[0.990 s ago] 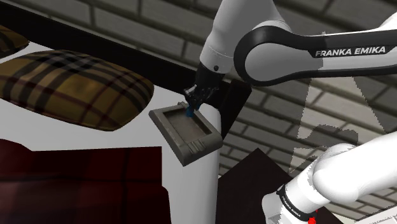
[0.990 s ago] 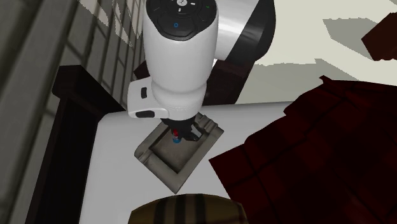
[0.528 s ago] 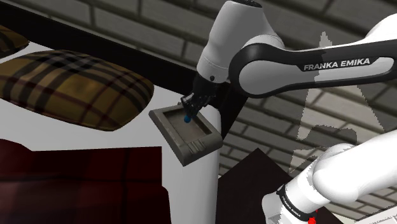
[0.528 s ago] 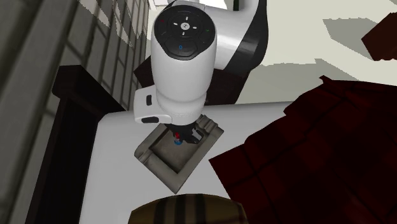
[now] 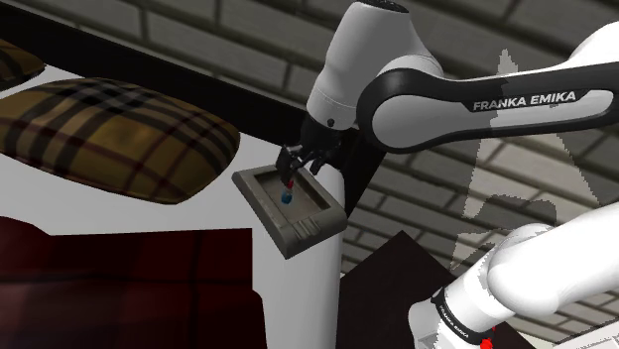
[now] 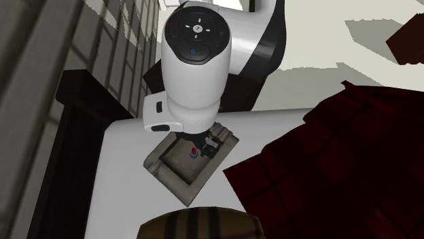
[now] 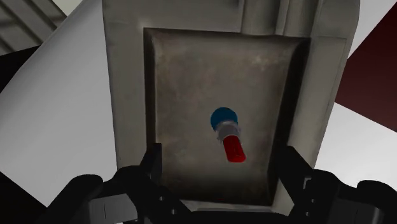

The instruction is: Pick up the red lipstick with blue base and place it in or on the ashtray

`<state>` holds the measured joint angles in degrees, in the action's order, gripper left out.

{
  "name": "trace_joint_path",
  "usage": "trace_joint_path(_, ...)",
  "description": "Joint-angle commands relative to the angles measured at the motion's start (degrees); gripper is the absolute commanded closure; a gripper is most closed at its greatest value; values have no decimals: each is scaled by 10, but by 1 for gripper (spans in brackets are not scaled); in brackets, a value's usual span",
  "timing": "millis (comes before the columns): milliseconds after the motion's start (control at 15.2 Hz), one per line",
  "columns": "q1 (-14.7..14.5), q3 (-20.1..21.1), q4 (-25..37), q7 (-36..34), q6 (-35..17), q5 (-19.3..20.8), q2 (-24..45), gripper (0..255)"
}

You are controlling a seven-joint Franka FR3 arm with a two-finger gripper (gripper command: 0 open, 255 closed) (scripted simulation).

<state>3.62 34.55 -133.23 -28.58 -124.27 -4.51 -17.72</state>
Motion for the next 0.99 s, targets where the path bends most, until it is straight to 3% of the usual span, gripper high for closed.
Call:
trace_joint_path(0, 0, 0, 0, 0, 0, 0, 0, 0)
trace_joint_path(132, 0, 0, 0, 0, 0, 0, 0, 0)
trace_joint_path(396, -7, -14, 46, 11, 76, -13, -33, 0)
trace_joint_path(924, -7, -14, 46, 11, 76, -13, -33, 0)
